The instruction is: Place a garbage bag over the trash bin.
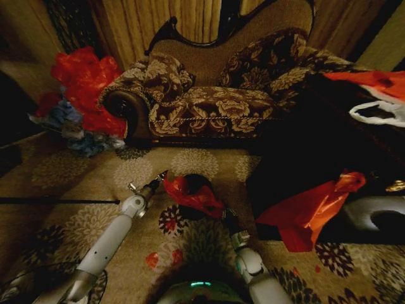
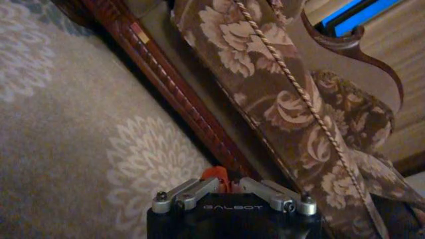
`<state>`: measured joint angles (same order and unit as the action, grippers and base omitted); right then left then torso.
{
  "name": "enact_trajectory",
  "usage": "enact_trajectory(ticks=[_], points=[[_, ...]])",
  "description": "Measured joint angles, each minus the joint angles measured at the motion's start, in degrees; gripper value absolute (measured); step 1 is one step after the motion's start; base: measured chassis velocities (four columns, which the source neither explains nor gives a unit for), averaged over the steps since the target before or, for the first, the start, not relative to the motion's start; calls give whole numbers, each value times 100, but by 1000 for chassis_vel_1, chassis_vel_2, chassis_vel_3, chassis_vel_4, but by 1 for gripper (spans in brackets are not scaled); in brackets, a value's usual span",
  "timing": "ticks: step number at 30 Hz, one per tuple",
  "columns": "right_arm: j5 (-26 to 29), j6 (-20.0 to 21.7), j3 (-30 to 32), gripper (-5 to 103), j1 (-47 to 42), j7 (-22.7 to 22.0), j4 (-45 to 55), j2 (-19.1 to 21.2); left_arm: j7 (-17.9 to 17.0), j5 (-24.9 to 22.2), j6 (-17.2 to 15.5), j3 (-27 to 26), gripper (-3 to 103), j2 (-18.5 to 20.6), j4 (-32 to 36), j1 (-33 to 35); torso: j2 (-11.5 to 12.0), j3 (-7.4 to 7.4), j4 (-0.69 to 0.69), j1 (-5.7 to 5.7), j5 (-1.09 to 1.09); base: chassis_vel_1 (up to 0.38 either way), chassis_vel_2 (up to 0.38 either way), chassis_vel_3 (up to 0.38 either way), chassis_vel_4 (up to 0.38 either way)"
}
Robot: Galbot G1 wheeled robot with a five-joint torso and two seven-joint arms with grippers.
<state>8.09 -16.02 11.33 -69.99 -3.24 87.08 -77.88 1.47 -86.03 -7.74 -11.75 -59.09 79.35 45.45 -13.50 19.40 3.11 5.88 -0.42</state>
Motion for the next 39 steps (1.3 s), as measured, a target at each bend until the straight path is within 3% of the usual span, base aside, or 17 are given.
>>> enact_trajectory(ticks=[18, 31, 39], points=[[-69, 2, 10, 0, 264, 33, -708, -238, -122, 248, 116, 76, 0, -542, -1044, -425, 0, 0, 1, 0, 0, 0, 0, 0, 0], [-177, -50, -43, 0, -204, 81, -448, -178, -58, 299, 77, 115, 0, -128, -707, 161, 0, 0, 0, -1, 0, 0, 0, 0, 0], [-218, -102, -34, 0, -131, 91, -678, -224, -5, 371, 77, 154, 0, -137, -854, 129, 0, 0, 0, -1, 0, 0, 0, 0, 0]])
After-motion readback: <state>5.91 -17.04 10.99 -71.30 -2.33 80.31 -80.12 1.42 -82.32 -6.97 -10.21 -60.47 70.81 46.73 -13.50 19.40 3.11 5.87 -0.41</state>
